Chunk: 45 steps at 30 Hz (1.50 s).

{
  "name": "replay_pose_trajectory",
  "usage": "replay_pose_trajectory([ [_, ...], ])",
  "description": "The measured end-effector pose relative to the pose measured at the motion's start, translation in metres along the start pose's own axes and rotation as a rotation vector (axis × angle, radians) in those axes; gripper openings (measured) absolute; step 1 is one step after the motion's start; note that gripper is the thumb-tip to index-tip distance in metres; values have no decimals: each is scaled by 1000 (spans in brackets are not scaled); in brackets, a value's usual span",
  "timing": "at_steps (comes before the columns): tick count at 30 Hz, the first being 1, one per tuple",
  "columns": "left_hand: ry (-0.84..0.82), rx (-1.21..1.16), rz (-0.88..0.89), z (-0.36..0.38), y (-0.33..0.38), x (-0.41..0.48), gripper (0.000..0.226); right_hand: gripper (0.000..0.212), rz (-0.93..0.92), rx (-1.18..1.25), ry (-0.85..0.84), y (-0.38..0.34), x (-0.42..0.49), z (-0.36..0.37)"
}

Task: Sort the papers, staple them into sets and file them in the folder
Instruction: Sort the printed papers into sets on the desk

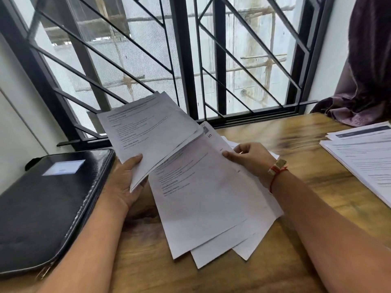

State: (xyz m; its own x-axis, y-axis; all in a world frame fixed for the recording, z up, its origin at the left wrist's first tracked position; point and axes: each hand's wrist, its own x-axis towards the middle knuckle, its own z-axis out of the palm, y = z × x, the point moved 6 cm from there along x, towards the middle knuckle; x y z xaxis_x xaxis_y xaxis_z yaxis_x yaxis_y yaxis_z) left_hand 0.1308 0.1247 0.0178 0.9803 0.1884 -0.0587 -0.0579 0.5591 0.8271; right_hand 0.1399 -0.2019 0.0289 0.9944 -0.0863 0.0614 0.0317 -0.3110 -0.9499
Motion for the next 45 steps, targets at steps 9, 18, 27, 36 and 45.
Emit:
replay_pose_trajectory([
  [9,-44,-46,-17,5,1,-4,33,12,-2,57,-27,-3,0,1],
  [18,-62,-87,-8,7,5,-7,23,31,-160,-139,55,-14,1,-4],
  [27,-49,-111,8,8,9,-10,22,20,-579,-393,216,-44,-13,0],
  [36,42,-37,-33,2,8,-13,12,37,-351,-452,44,-29,-5,8],
  [45,38,-38,-34,2,5,-14,19,63,-219,-825,-223,-11,-13,34],
])
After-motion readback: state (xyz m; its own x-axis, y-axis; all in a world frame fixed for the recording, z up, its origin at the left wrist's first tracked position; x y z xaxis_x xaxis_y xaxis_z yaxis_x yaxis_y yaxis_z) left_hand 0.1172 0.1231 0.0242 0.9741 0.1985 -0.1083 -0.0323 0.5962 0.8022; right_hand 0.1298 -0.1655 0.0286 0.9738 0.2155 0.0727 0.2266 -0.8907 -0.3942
